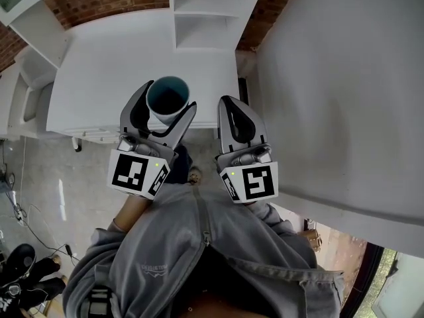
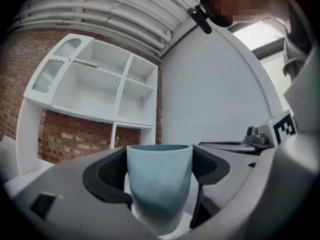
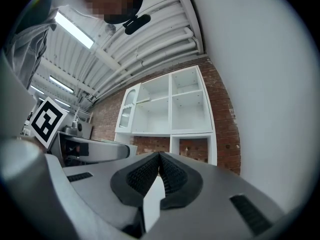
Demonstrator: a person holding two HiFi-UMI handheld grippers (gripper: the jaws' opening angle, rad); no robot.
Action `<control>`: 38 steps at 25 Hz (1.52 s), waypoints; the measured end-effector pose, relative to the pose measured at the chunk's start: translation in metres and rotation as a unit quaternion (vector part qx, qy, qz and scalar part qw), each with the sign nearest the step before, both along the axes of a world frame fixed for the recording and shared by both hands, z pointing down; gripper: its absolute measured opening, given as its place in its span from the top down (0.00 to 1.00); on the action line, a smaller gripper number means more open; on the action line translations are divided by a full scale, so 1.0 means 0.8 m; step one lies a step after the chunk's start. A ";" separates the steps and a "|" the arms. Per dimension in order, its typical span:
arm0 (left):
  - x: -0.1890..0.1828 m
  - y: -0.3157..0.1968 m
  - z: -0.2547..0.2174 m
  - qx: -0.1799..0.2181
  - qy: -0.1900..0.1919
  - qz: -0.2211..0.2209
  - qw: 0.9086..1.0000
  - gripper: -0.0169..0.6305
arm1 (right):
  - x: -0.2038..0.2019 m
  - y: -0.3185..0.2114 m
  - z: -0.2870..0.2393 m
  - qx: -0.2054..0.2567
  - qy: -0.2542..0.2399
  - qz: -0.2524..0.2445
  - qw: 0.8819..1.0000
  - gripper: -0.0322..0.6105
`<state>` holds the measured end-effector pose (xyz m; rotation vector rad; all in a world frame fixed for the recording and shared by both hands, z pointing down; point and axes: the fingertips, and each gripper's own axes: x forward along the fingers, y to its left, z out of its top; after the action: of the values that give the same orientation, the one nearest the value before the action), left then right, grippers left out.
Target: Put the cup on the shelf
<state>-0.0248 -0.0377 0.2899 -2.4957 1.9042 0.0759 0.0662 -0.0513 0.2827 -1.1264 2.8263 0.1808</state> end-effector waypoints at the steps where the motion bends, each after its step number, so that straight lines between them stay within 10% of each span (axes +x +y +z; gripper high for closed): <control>1: -0.002 -0.004 0.000 0.001 0.001 -0.002 1.000 0.39 | -0.001 -0.004 0.002 -0.002 0.001 0.000 1.000 0.91; 38: -0.089 -0.316 0.025 0.003 0.009 0.066 0.998 0.39 | -0.112 -0.303 0.017 0.002 0.007 0.041 0.999 0.91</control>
<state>-0.0957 -0.2904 0.3098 -2.6236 1.7400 0.1028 -0.0231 -0.2940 0.2961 -1.2458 2.7920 0.2023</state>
